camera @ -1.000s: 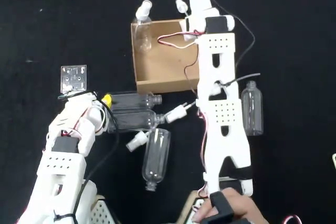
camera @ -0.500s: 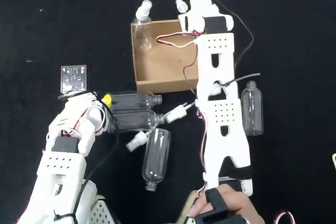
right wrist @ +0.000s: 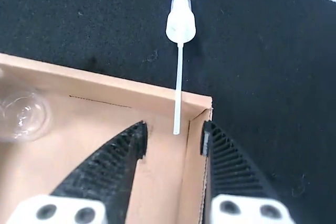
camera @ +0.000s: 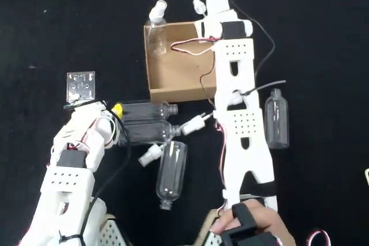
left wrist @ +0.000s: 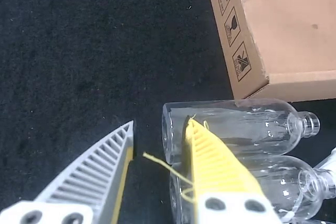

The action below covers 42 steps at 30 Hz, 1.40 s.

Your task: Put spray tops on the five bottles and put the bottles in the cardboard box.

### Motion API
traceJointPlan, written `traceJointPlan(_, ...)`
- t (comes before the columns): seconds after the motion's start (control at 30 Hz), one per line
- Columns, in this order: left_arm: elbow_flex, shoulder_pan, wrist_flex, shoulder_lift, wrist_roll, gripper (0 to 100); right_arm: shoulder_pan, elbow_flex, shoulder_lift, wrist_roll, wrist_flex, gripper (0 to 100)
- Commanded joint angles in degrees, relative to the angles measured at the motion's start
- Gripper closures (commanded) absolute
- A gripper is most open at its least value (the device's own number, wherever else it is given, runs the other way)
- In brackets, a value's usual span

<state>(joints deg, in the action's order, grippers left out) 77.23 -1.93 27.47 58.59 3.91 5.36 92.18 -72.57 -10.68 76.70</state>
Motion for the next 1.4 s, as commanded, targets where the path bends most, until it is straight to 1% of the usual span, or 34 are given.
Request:
traceJointPlan(0.0,-0.5,0.6,-1.1,0.7,0.1,84,-0.2,3.4,2.0,1.0,-1.7,84.6)
traceJointPlan(0.2,-0.5,0.6,-1.0,0.8,0.1,84,-0.2,3.3,0.3,1.2,-2.6,85.1)
traceJointPlan(0.33,-0.5,0.6,-1.0,0.9,0.1,84,-0.5,3.4,-0.2,1.2,-4.2,93.5)
traceJointPlan(0.4,-0.5,0.6,-1.0,1.0,0.1,84,-0.5,3.4,-0.2,1.2,-4.3,95.6)
traceJointPlan(0.63,-0.5,0.6,-1.0,1.0,0.1,84,-0.6,3.4,-0.2,1.2,-4.1,91.5)
traceJointPlan(1.0,-0.5,0.6,-1.0,1.0,0.1,84,-1.2,2.9,-0.3,1.2,-6.1,91.7)
traceJointPlan(1.03,-0.5,0.6,-1.0,1.0,0.1,84,-1.4,2.9,-0.3,1.2,-6.1,92.5)
traceJointPlan(1.1,-0.5,0.6,-1.0,1.0,0.1,84,-1.5,2.9,-0.3,1.2,-6.1,98.0)
traceJointPlan(1.13,-0.5,0.6,-1.0,1.0,0.1,84,-1.6,2.8,-0.3,1.1,-6.1,99.1)
traceJointPlan(1.37,-0.5,0.4,-1.1,1.0,0.1,84,-2.5,2.9,-0.3,1.2,-5.9,98.8)
